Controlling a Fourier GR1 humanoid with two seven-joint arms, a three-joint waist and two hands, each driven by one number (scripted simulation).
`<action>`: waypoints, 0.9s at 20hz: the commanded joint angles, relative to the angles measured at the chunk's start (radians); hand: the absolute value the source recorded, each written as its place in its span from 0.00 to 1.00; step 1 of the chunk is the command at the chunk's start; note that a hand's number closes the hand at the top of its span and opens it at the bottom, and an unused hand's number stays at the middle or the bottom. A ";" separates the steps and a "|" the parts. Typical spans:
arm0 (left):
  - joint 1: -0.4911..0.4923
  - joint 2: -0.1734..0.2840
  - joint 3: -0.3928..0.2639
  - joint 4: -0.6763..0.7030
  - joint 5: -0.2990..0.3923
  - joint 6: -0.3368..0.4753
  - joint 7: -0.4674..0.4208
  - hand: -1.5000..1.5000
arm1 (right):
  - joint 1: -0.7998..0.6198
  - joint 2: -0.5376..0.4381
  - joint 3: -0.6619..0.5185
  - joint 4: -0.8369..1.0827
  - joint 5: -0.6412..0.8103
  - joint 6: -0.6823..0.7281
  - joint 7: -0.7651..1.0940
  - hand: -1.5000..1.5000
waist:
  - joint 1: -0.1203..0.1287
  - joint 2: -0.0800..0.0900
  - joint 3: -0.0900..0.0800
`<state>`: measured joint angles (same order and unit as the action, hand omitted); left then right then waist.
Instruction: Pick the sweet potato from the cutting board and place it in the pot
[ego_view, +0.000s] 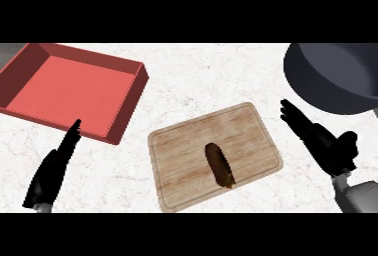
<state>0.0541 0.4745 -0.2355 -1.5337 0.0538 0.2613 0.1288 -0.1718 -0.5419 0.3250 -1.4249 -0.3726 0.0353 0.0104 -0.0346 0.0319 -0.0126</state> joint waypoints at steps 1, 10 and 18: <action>-0.028 -0.071 -0.025 -0.010 -0.005 0.022 -0.011 0.50 | 0.009 -0.016 0.006 -0.062 0.096 -0.008 -0.128 1.00 | 0.020 -0.034 0.013; -0.036 -0.196 0.068 -0.103 0.114 0.092 -0.152 0.50 | -0.106 -0.159 -0.110 -0.385 0.584 -0.393 -0.340 0.00 | -0.057 -0.073 0.010; -0.003 -0.231 0.073 -0.078 0.138 0.049 -0.266 0.50 | 0.276 -0.046 0.239 -0.709 1.017 -0.610 -0.457 0.00 | -0.021 -0.048 0.010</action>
<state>0.0313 0.2554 -0.1687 -1.6188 0.1825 0.3250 -0.0900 -0.0523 -0.6139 0.4353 -2.0120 0.4352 -0.4739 -0.4355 -0.0659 -0.0241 -0.0029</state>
